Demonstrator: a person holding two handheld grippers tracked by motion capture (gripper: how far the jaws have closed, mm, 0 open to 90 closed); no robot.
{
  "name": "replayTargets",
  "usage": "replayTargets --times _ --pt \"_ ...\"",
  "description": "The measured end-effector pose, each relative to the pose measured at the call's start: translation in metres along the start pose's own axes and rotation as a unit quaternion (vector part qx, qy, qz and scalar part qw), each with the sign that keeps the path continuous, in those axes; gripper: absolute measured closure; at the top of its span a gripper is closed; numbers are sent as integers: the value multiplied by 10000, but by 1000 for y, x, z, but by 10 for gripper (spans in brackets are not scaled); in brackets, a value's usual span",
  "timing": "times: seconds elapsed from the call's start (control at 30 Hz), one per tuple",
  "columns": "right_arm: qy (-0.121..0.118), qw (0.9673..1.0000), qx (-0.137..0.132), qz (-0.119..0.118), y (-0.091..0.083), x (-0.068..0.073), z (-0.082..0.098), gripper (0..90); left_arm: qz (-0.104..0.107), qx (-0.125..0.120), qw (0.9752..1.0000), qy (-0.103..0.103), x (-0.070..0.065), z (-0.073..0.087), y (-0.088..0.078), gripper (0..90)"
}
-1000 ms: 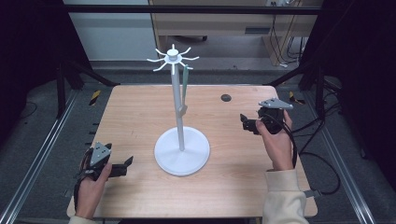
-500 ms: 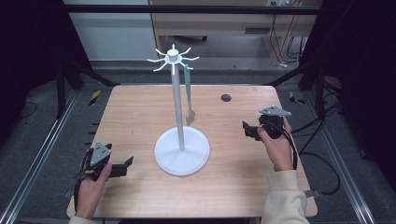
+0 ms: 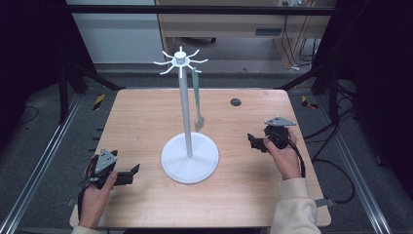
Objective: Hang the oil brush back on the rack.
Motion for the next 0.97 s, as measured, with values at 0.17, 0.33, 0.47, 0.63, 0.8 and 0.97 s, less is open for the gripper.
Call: replayTargets --times 0.17,0.33,0.47,0.63,0.8,0.97 --pt "-117 9998 104 -120 6 8 3 99 -7 1 10000 7 0 0 0 22" --pt "-282 9992 173 -227 12 17 4 99 1 16 10000 11 -1 0 1 22" --pt "-376 9985 203 -332 15 27 4 99 5 29 10000 33 -1 0 1 22" --pt "-401 9977 204 -514 19 35 4 99 7 41 10000 41 -1 0 2 22" --pt "-330 9964 316 -720 23 43 6 98 -4 53 10000 46 -1 0 2 22" --pt "-160 9958 371 -820 27 45 10 101 -12 60 10000 49 -1 1 3 22"
Point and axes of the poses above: each handheld gripper's, and its own axes: y roughly forward along the jaws, z roughly out of its underside, x roughly to its left, the point moved 1 cm from there along y, roughly forward along the jaws, and after that the axes turned 4 degrees about z, right-handed, at the moved point
